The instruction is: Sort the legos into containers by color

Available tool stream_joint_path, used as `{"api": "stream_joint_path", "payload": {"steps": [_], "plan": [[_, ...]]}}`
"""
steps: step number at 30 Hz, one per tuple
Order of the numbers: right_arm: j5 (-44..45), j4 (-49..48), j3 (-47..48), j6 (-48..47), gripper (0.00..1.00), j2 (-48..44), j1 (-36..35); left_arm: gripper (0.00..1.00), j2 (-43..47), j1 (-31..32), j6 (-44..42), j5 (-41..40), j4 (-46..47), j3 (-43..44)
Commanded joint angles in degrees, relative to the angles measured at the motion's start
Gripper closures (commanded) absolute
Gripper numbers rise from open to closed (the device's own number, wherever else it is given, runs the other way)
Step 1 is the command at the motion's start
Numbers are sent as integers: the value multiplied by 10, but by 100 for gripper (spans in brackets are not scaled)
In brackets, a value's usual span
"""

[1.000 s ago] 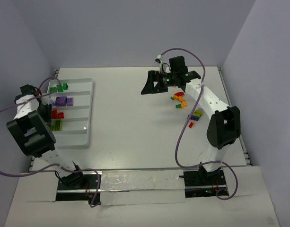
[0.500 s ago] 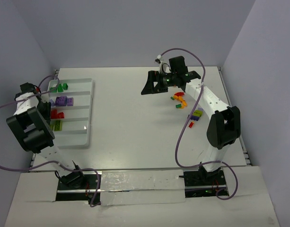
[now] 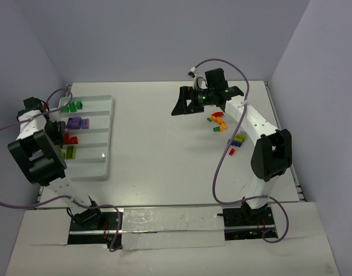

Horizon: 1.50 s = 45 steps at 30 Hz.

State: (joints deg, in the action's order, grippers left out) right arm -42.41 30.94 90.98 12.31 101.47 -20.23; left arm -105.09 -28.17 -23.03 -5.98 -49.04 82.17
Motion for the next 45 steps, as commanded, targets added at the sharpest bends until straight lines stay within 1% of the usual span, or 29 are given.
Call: {"api": "stream_joint_path", "payload": {"steps": [1, 4, 7, 9, 10, 11, 12, 13, 15, 17, 19, 20, 23, 26, 30, 33, 38, 42, 45], "plan": [[27, 0, 17, -20, 0, -23, 4, 29, 62, 31, -3, 24, -25, 61], [65, 13, 5, -51, 0, -41, 20, 29, 108, 103, 8, 76, -31, 89], [112, 51, 7, -80, 1, -42, 38, 30, 137, 189, 35, 131, -22, 90], [141, 74, 7, -110, 6, -42, 54, 31, 154, 239, 67, 158, 3, 82], [163, 88, 2, -125, 8, -44, 60, 32, 158, 275, 80, 177, 18, 76], [202, 109, -15, -159, 11, -50, 69, 32, 160, 310, 99, 208, 41, 64], [225, 115, -20, -179, 12, -54, 72, 33, 161, 320, 105, 225, 47, 57], [241, 119, -26, -193, 14, -56, 78, 33, 158, 338, 112, 234, 53, 53], [301, 150, -50, -231, 19, -56, 95, 33, 148, 383, 124, 229, 81, 37], [330, 168, -65, -254, 24, -49, 113, 34, 138, 417, 125, 209, 95, 26], [347, 175, -86, -271, 26, -48, 123, 34, 132, 442, 124, 192, 105, 18], [348, 175, -88, -282, 26, -48, 128, 34, 132, 442, 124, 192, 108, 15], [399, 167, -117, -327, 28, -53, 153, 34, 130, 458, 126, 194, 119, -5], [422, 176, -103, -328, 28, -34, 188, 34, 124, 463, 129, 196, 123, -12], [433, 212, -60, -291, 29, 15, 241, 34, 123, 466, 133, 197, 123, -11], [428, 230, -34, -245, 28, 47, 270, 34, 120, 467, 134, 195, 123, -13], [427, 234, -17, -192, 29, 81, 278, 34, 114, 468, 132, 193, 122, -15], [401, 243, 12, -161, 34, 120, 281, 34, 118, 468, 130, 187, 124, -19], [384, 254, 35, -146, 35, 138, 288, 34, 120, 468, 129, 182, 126, -26]]}}
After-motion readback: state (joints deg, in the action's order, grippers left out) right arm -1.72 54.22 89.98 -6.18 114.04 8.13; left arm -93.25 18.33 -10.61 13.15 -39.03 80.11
